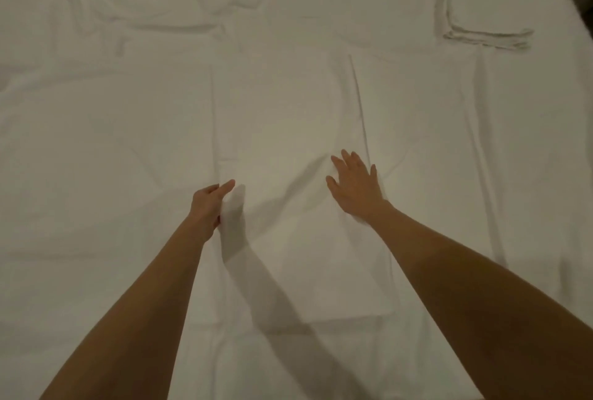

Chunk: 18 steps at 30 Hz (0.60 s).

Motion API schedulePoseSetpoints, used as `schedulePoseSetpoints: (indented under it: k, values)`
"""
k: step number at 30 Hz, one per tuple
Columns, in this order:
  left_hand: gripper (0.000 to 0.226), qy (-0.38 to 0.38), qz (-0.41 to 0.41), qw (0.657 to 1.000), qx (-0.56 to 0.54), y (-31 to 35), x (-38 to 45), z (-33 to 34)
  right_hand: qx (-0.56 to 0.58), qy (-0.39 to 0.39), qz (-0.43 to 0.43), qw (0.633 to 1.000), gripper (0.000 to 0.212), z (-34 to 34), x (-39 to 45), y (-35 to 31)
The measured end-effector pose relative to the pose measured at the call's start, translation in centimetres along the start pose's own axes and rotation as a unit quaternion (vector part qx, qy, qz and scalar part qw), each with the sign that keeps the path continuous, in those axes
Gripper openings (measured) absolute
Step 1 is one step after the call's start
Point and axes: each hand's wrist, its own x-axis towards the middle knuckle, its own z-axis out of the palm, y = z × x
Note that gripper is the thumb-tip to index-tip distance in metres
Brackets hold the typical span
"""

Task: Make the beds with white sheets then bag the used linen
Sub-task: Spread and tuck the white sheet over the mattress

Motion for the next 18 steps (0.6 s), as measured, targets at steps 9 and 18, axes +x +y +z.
schedulePoseSetpoints:
  k: [9,18]
  values:
    - [0.022,0.006,0.037,0.999,0.007,8.8,9.1,2.2,-0.108,-0.039,-0.042,0.993,0.056,-4.7,11.7,0.1]
    - [0.015,-0.004,0.106,0.994,0.013,16.0,15.4,3.7,-0.179,-0.045,-0.079,0.980,0.056,-10.2,22.4,1.2]
